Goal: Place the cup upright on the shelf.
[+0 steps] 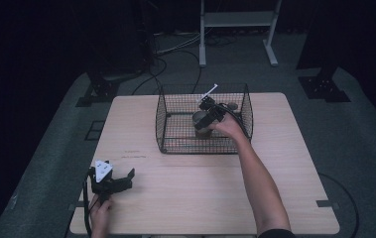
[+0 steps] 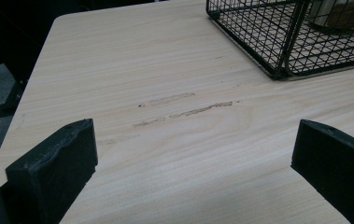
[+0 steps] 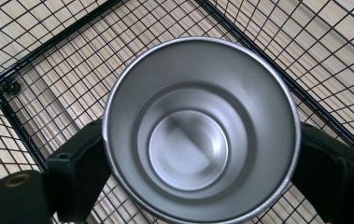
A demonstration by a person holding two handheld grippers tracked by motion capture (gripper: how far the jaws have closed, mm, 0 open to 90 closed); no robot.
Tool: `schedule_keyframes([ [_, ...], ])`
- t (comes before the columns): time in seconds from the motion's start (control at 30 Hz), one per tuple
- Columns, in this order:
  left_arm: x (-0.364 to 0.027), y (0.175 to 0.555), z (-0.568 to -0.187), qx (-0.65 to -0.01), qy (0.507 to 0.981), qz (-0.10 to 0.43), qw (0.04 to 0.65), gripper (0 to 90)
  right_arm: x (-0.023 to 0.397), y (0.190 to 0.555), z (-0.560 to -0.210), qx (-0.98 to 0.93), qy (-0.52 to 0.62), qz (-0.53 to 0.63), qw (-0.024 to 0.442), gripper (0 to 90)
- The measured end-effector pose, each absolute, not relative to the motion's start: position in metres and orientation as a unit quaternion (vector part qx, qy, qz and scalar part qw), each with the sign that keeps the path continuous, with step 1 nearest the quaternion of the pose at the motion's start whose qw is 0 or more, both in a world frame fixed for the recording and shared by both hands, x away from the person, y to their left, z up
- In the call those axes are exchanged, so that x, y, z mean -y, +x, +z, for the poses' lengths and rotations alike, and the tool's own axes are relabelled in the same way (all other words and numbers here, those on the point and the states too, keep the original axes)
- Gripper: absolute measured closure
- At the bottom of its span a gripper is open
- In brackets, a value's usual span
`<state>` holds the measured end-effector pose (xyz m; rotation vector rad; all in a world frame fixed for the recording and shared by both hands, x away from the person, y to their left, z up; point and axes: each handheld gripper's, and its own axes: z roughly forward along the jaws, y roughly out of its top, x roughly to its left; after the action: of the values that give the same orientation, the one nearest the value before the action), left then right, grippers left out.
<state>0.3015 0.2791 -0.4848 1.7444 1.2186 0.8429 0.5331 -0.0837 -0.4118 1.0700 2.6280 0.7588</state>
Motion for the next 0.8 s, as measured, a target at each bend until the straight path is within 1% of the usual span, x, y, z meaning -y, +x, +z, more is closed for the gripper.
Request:
schedule_keyframes([
  [0.3, -0.279, 0.302, -0.485, -0.487, 0.695, 0.333, 0.411, 0.0, 0.087, 0.53, -0.403, -0.882, 0.363, 0.279, 0.108, 10.9],
  [0.6, -0.278, 0.302, -0.485, -0.483, 0.697, 0.336, 0.41, 0.0, 0.098, 0.52, -0.383, -0.864, 0.371, 0.323, 0.11, 9.8],
  [0.8, -0.279, 0.301, -0.485, -0.484, 0.696, 0.336, 0.411, 0.0, 0.107, 0.508, -0.37, -0.856, 0.373, 0.338, 0.121, 10.6],
])
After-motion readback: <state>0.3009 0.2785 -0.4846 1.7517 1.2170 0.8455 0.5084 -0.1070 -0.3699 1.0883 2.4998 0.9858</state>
